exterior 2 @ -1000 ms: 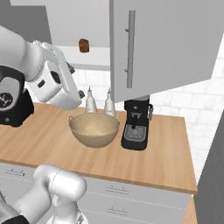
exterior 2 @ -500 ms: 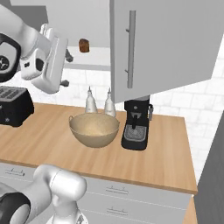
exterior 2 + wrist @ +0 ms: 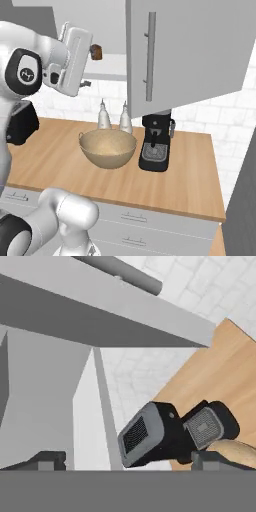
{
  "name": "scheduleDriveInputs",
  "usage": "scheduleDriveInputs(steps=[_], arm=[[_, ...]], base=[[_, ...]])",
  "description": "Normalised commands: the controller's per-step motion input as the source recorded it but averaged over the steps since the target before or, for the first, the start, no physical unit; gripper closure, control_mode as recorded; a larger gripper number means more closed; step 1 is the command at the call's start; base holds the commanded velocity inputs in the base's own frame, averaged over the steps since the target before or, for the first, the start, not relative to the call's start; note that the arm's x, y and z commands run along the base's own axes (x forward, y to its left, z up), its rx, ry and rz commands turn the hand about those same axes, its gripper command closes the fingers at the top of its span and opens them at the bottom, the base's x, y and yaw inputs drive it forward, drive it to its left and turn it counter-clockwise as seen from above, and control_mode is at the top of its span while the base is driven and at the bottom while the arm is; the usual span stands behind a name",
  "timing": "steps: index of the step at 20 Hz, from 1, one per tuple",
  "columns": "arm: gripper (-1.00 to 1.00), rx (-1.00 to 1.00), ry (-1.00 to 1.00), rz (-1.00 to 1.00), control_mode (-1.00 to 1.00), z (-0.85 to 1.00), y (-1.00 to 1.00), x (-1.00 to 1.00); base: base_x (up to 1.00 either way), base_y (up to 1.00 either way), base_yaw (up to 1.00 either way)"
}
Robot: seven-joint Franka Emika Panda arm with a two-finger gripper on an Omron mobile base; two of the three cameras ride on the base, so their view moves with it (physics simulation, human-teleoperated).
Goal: Open the cabinet, pick up the bread from the cabinet and place it in the basket. Then move the basket to the dining counter.
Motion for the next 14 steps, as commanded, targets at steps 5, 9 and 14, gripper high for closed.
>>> scheduleDriveInputs(steps=[5,9,14], arm=[[-1.00,0.10,-0.09,-0.37,-1.00,0.07,-0.83,0.07],[-1.00,0.03,-0.20,-0.31,-1.00,0.00,-0.96,0.04],[-1.00,0.01,-0.21,-0.34,-1.00,0.00,-0.54,-0.01]], base=[[0.00,0.00,0.00],[0.00,0.00,0.00],[0.00,0.00,0.00]])
